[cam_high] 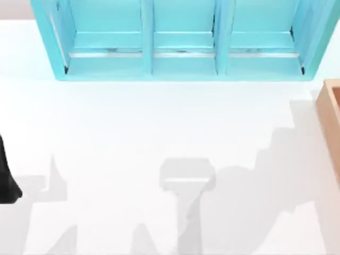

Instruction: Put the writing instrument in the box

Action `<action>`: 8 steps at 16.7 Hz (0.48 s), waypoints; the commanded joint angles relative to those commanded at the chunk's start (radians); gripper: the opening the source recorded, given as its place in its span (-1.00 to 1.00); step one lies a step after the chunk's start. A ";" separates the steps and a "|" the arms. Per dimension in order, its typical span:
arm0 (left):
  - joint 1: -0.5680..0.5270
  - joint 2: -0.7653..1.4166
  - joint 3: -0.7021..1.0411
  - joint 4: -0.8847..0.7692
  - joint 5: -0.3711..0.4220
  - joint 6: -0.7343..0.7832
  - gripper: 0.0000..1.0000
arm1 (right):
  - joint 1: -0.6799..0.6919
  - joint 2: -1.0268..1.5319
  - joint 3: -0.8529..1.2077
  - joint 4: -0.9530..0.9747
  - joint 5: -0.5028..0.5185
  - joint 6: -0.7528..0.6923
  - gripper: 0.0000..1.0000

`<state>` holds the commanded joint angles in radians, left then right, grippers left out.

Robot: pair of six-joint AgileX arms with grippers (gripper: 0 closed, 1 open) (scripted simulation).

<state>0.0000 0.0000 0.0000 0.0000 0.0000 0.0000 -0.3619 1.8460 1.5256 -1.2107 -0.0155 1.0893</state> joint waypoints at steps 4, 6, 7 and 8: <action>0.000 0.000 0.000 0.000 0.000 0.000 1.00 | -0.145 -0.032 -0.010 -0.007 -0.008 -0.022 -1.00; 0.000 0.000 0.000 0.000 0.000 0.000 1.00 | -0.155 -0.036 -0.011 -0.008 -0.009 -0.024 -1.00; 0.000 0.000 0.000 0.000 0.000 0.000 1.00 | -0.155 -0.036 -0.011 -0.008 -0.009 -0.024 -1.00; 0.000 0.000 0.000 0.000 0.000 0.000 1.00 | -0.155 -0.036 -0.011 -0.008 -0.009 -0.024 -1.00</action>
<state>0.0000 0.0000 0.0000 0.0000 0.0000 0.0000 -0.5170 1.8103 1.5143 -1.2183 -0.0249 1.0655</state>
